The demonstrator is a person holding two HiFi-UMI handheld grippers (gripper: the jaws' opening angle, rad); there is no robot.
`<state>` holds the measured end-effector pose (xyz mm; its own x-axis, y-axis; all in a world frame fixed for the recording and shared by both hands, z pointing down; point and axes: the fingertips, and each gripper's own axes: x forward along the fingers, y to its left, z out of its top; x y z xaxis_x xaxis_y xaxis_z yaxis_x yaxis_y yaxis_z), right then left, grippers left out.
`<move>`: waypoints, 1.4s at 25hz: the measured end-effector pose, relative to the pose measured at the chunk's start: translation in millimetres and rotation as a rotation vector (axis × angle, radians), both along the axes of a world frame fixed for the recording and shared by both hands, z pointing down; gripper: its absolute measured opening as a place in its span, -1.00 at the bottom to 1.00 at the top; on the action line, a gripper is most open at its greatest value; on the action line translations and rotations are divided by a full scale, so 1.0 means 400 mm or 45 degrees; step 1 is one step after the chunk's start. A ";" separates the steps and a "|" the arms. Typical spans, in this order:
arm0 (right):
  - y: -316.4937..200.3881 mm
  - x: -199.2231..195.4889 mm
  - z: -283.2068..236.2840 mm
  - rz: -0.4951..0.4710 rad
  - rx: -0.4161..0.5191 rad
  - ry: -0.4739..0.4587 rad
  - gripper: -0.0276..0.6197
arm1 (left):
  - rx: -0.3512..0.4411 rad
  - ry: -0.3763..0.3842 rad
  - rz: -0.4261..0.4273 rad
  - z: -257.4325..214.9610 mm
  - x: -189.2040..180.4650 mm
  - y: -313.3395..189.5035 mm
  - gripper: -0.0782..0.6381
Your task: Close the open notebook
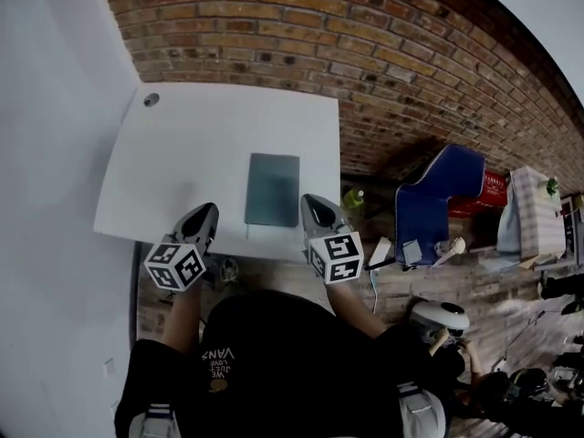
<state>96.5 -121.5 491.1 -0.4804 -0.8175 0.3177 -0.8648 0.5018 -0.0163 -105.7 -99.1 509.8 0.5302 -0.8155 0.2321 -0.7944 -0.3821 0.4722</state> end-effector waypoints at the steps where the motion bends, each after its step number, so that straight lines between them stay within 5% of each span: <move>1: 0.004 0.001 0.001 -0.006 -0.002 0.001 -0.92 | -0.002 0.000 -0.007 0.001 0.000 0.007 -0.70; 35: 0.074 0.016 0.011 -0.088 -0.022 -0.018 -0.92 | 0.016 -0.033 -0.084 -0.007 0.021 0.116 -0.75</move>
<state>102.9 -92.0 495.4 -0.5398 -0.7767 0.3244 -0.8278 0.5598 -0.0373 -97.3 -52.7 507.1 0.4690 -0.8515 0.2344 -0.8301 -0.3343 0.4464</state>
